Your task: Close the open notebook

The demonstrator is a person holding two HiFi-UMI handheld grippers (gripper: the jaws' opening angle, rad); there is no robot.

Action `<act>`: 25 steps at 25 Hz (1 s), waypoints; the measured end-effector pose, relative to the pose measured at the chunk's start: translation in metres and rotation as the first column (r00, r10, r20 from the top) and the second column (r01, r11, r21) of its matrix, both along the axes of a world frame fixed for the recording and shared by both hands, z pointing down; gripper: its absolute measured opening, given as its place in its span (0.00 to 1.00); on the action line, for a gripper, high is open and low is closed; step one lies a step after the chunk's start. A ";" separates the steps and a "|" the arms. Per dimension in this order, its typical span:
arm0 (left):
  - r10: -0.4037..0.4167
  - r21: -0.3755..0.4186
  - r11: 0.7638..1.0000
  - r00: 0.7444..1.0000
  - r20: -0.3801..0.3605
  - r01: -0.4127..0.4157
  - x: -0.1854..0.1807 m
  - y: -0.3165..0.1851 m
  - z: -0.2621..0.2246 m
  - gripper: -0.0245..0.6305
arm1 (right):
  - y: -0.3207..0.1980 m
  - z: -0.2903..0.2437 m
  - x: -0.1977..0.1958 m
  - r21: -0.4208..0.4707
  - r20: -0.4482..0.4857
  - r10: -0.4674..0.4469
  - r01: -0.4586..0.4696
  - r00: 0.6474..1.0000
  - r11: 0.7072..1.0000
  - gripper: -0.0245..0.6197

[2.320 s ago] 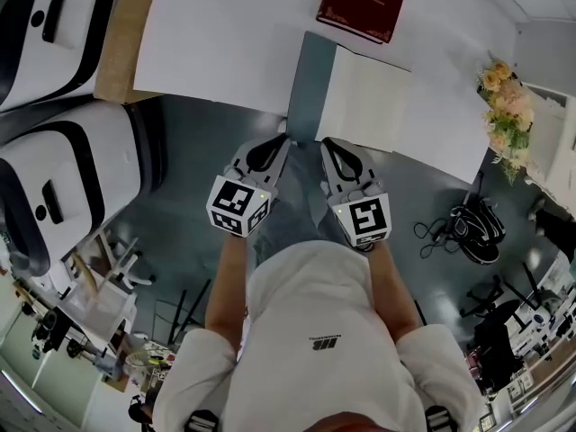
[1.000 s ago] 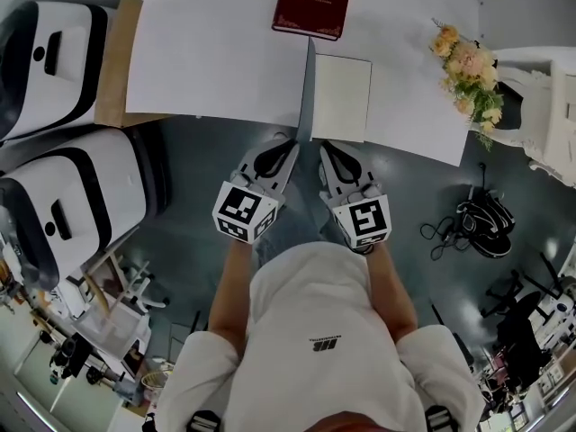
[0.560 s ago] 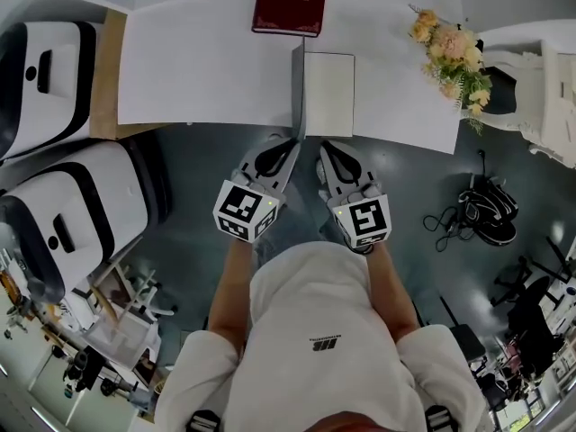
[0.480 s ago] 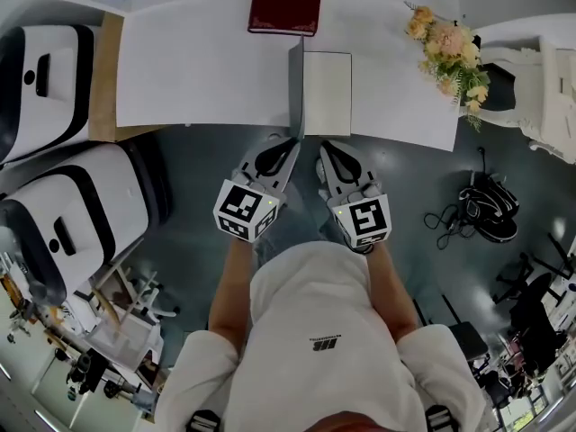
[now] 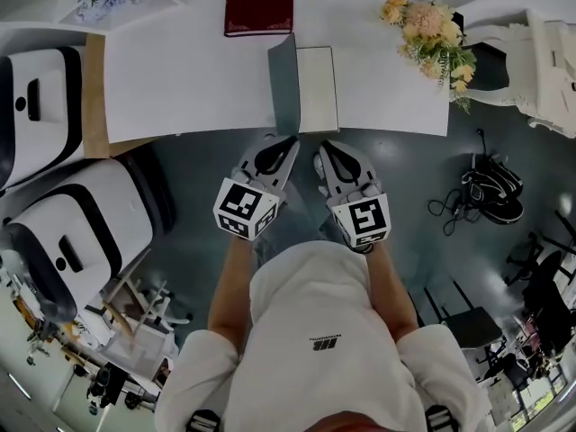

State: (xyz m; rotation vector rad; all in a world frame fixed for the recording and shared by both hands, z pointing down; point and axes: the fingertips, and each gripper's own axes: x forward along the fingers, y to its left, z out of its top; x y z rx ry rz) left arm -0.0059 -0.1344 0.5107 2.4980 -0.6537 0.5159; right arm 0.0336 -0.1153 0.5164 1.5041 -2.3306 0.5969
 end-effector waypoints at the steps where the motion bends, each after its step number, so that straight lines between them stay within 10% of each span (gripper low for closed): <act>1: 0.008 -0.002 1.000 1.000 0.001 -0.008 0.003 0.000 0.001 0.04 | 0.001 0.001 0.003 -0.002 -0.001 0.008 -0.008 1.000 1.000 0.03; 25: 0.166 -0.067 0.984 0.986 0.033 -0.164 0.054 0.010 0.036 0.04 | 0.013 0.025 0.043 -0.052 0.004 0.148 -0.147 0.989 0.988 0.03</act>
